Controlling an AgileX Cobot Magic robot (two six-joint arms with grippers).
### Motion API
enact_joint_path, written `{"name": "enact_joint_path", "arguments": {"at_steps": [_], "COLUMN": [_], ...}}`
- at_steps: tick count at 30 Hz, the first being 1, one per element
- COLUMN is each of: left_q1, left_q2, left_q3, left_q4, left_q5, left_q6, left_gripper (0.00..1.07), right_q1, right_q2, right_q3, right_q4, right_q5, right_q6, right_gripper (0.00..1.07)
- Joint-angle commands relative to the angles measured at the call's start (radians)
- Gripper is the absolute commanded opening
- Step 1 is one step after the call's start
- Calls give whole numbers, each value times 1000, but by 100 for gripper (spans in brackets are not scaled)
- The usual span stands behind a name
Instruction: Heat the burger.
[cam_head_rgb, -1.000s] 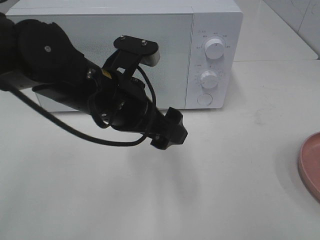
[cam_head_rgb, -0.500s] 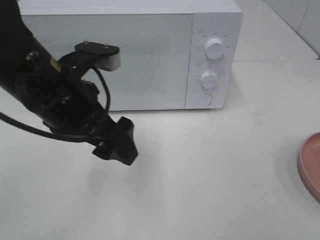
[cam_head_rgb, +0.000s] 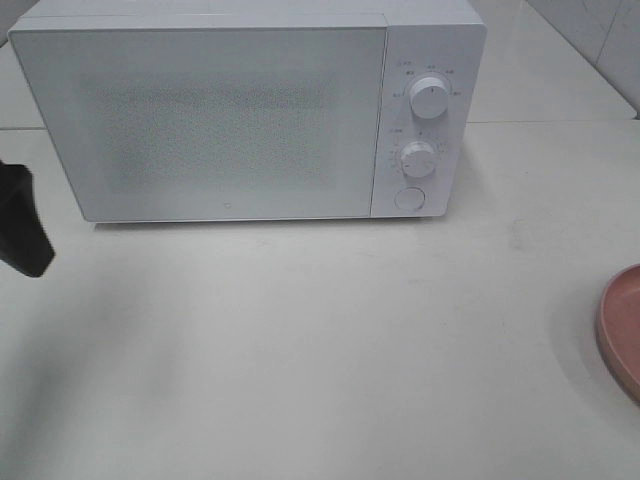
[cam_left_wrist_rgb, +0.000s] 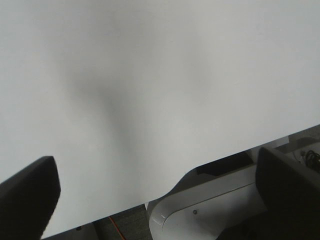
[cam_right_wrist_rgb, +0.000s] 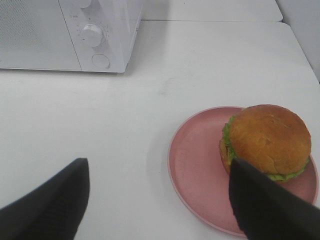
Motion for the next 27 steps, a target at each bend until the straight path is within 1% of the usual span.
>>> {"name": "enact_joint_path", "arguments": {"at_steps": [1, 2, 3, 4, 5, 6, 7, 8, 9, 10, 11, 12, 13, 15, 16, 17, 18, 19, 20, 21, 22, 23, 24, 25, 27], "left_q1": [56, 56, 69, 69, 72, 72, 72, 72, 72, 72, 72, 72, 72, 72, 72, 72, 72, 72, 72, 72, 72, 72, 72, 72, 72], "left_q2": [-82, -82, -131, -131, -158, -218, -218, -273, -273, -327, -359, -359, -422, -450, -512, -512, -584, -621, -621, -694, -724, -724, -786, -845, -868], "left_q3": [52, 52, 86, 86, 101, 134, 134, 168, 168, 203, 220, 220, 252, 266, 300, 300, 339, 360, 360, 399, 420, 420, 456, 467, 466], "left_q4": [46, 46, 80, 80, 99, 137, 137, 174, 174, 206, 222, 222, 233, 228, 228, 228, 220, 220, 220, 220, 220, 220, 220, 228, 228], "left_q5": [20, 20, 23, 23, 23, 23, 23, 23, 23, 21, 19, 19, 5, -5, -31, -31, -49, -54, -54, -58, -58, -58, -47, -34, -34], "left_q6": [-53, -53, -79, -79, -96, -130, -130, -167, -167, -193, -206, -206, -217, -217, -216, -216, -215, -215, -215, -215, -215, -215, -215, -212, -212], "left_gripper": [101, 101, 101, 101, 101, 101, 101, 101, 101, 101, 101, 101, 101, 101, 101, 101, 101, 101, 101, 101, 101, 101, 101, 101, 101], "right_q1": [-6, -6, -6, -6, -6, -6, -6, -6, -6, -6, -6, -6, -6, -6, -6, -6, -6, -6, -6, -6, -6, -6, -6, -6, -6], "right_q2": [-30, -30, -30, -30, -30, -30, -30, -30, -30, -30, -30, -30, -30, -30, -30, -30, -30, -30, -30, -30, -30, -30, -30, -30, -30], "right_q3": [2, 2, 2, 2, 2, 2, 2, 2, 2, 2, 2, 2, 2, 2, 2, 2, 2, 2, 2, 2, 2, 2, 2, 2, 2], "right_q4": [1, 1, 1, 1, 1, 1, 1, 1, 1, 1, 1, 1, 1, 1, 1, 1, 1, 1, 1, 1, 1, 1, 1, 1, 1], "right_q5": [-3, -3, -3, -3, -3, -3, -3, -3, -3, -3, -3, -3, -3, -3, -3, -3, -3, -3, -3, -3, -3, -3, -3, -3, -3], "right_q6": [-9, -9, -9, -9, -9, -9, -9, -9, -9, -9, -9, -9, -9, -9, -9, -9, -9, -9, -9, -9, -9, -9, -9, -9, -9], "right_gripper": [75, 75, 75, 75, 75, 75, 75, 75, 75, 75, 75, 75, 75, 75, 75, 75, 75, 75, 75, 75, 75, 75, 75, 75, 75]}}
